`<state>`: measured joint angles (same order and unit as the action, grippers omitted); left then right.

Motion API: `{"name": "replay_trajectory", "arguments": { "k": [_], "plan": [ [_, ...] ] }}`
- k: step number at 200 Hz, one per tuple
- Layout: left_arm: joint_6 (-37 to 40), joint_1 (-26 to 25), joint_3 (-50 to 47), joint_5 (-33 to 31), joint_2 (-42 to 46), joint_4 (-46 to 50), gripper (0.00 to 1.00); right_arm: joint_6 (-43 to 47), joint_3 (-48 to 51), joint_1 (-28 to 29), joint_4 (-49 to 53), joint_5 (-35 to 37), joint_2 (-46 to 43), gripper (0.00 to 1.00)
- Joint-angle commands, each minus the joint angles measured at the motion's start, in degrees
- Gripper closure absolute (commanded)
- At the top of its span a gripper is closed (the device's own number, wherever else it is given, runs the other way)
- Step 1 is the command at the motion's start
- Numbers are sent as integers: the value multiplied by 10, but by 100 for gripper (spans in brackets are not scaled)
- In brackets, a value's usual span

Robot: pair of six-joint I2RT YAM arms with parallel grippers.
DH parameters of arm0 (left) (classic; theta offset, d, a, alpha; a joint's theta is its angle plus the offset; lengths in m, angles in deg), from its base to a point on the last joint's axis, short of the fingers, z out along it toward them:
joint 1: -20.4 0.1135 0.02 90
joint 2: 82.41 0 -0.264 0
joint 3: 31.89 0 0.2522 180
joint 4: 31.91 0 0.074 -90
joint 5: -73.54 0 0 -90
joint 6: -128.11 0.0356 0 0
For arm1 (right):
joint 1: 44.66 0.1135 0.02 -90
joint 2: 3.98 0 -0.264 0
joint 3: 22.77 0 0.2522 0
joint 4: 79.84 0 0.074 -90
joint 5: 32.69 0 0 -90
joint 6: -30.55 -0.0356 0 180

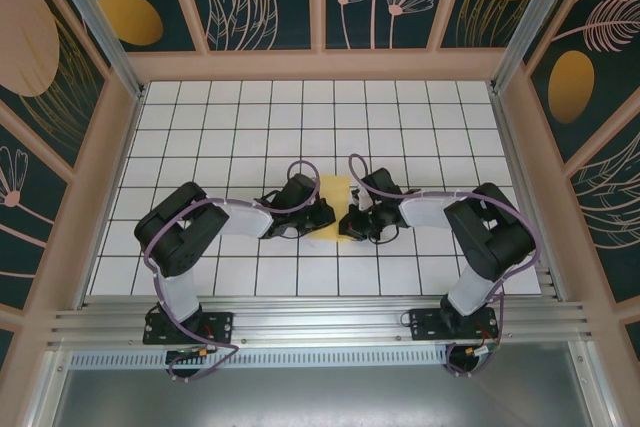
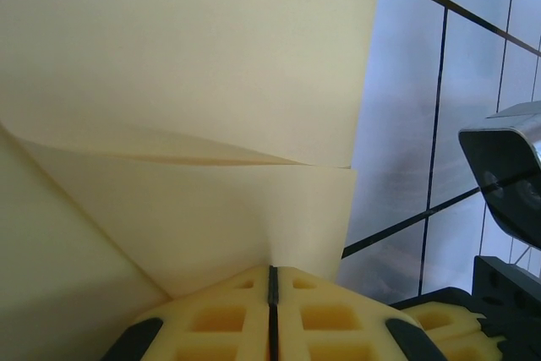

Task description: Fold a paper plane with a square sheet of paper (pick it up from the middle)

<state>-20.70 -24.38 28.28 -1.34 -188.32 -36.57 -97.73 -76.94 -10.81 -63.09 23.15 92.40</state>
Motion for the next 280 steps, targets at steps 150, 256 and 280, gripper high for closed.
{"name": "replay_trajectory", "arguments": {
  "k": [150,256,280],
  "plan": [
    [62,67,5,-89,2,44,86,14,23,10,97,79,40,100],
    [80,96,26,-101,-4,74,85,18,22,10,99,77,41,100],
    [89,102,44,-104,-2,90,85,20,22,10,100,78,40,100]
  ]
}}
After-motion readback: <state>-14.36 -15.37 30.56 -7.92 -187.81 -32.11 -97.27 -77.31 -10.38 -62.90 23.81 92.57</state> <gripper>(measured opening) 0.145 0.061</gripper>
